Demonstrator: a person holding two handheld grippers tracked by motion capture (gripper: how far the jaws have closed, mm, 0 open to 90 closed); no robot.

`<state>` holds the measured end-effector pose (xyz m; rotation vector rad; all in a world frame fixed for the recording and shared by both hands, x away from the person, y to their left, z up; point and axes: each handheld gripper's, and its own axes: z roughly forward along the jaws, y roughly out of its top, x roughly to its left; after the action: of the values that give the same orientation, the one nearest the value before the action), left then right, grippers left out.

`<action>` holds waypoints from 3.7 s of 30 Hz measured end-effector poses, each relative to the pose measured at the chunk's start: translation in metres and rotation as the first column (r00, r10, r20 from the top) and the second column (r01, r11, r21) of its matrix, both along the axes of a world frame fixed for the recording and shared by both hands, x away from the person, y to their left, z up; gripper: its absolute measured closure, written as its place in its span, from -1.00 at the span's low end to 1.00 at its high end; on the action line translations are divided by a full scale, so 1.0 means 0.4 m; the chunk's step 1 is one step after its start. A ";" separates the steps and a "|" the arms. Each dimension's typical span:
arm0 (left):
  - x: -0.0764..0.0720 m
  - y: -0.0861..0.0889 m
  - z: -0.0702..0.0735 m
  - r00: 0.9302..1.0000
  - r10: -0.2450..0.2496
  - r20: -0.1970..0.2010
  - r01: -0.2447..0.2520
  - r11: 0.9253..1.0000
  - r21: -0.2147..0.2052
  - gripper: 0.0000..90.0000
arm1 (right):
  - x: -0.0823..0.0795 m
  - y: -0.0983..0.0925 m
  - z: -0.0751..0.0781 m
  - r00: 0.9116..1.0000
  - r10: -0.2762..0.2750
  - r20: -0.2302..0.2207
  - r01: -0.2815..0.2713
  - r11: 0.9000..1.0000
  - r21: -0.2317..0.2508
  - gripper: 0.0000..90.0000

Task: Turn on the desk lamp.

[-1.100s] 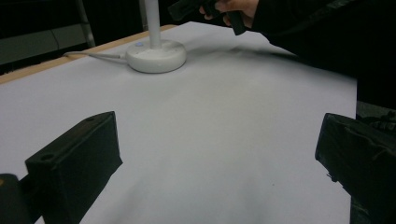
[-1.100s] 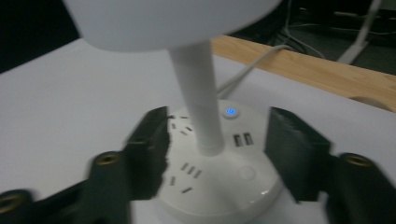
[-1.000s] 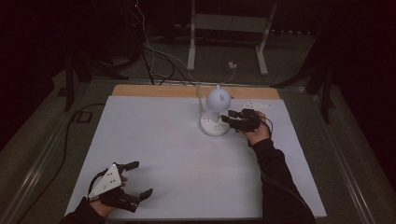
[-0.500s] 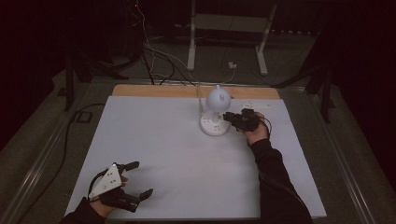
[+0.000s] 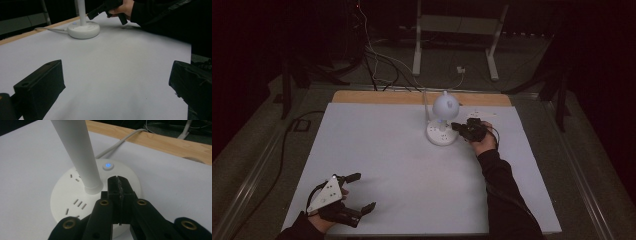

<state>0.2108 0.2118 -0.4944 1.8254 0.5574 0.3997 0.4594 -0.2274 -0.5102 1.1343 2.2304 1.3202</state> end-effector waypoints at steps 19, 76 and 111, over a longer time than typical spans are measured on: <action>0.000 -0.001 0.000 1.000 -0.002 -0.001 0.002 1.000 0.002 -0.99 | -0.001 0.001 -0.016 1.000 -0.001 -0.008 0.001 1.000 -0.010 1.00; 0.001 -0.003 -0.002 1.000 -0.012 -0.011 0.012 1.000 0.010 -0.99 | -0.008 0.006 -0.002 0.999 0.008 0.042 -0.007 1.000 -0.013 0.90; -0.001 -0.002 -0.001 1.000 -0.013 -0.006 0.013 1.000 0.008 -0.99 | -0.013 0.012 -0.023 0.999 -0.028 0.021 0.028 0.999 -0.017 1.00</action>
<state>0.2103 0.2110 -0.4950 1.8374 0.5482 0.3877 0.4543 -0.2224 -0.5192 1.1368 2.1991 1.2928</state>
